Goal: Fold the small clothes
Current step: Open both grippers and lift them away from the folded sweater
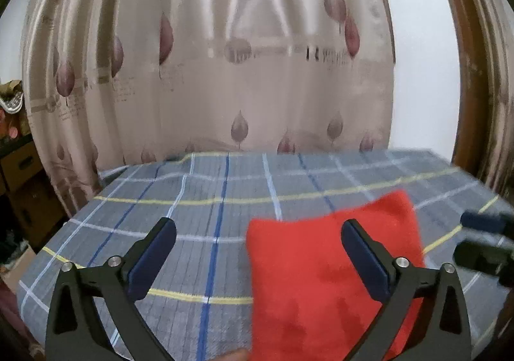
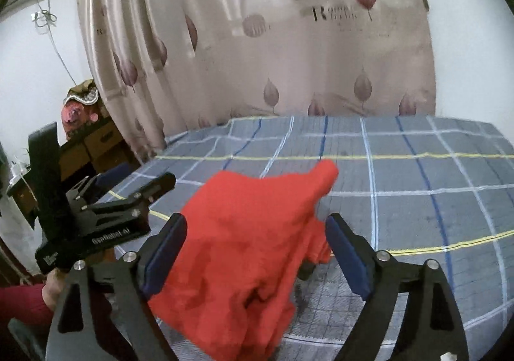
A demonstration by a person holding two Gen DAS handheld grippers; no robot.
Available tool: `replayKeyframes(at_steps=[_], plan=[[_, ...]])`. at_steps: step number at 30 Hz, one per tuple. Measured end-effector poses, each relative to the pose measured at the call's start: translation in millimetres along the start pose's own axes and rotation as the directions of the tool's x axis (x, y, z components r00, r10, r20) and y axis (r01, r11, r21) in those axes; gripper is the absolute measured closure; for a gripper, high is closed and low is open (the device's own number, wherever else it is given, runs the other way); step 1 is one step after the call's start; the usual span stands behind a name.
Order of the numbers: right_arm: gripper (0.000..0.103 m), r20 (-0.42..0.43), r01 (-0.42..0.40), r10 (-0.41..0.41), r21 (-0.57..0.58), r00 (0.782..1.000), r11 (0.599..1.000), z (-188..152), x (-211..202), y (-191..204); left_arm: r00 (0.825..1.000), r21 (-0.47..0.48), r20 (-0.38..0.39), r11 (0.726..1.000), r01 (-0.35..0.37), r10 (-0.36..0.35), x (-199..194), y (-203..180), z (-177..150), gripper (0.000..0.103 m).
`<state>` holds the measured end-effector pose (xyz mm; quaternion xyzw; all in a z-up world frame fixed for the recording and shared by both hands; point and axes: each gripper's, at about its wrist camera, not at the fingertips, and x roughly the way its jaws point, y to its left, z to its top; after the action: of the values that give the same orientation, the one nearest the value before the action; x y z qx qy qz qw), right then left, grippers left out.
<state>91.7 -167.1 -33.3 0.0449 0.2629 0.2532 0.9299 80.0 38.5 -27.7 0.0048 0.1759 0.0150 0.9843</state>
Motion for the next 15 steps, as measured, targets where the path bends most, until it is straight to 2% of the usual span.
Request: replayKeyframes(at_steps=[3, 11, 15], plan=[[0.012, 0.001, -0.004, 0.004, 0.0, 1.0, 1.0, -1.5, -5.2, 3.6, 1.0, -0.011, 0.021, 1.0, -0.023, 0.023, -11.0, -0.5, 8.1, 0.0], [0.012, -0.01, -0.004, 0.004, -0.007, 1.0, 1.0, -3.7, -7.5, 7.9, 0.999, -0.027, 0.016, 0.999, 0.038, -0.038, -20.3, -2.0, 16.8, 0.0], [0.012, -0.02, -0.008, 0.008, 0.001, 1.0, 1.0, -4.2, -6.3, 8.0, 0.999, -0.014, 0.023, 0.999, 0.03, -0.029, -21.1, -6.4, 15.6, 0.0]])
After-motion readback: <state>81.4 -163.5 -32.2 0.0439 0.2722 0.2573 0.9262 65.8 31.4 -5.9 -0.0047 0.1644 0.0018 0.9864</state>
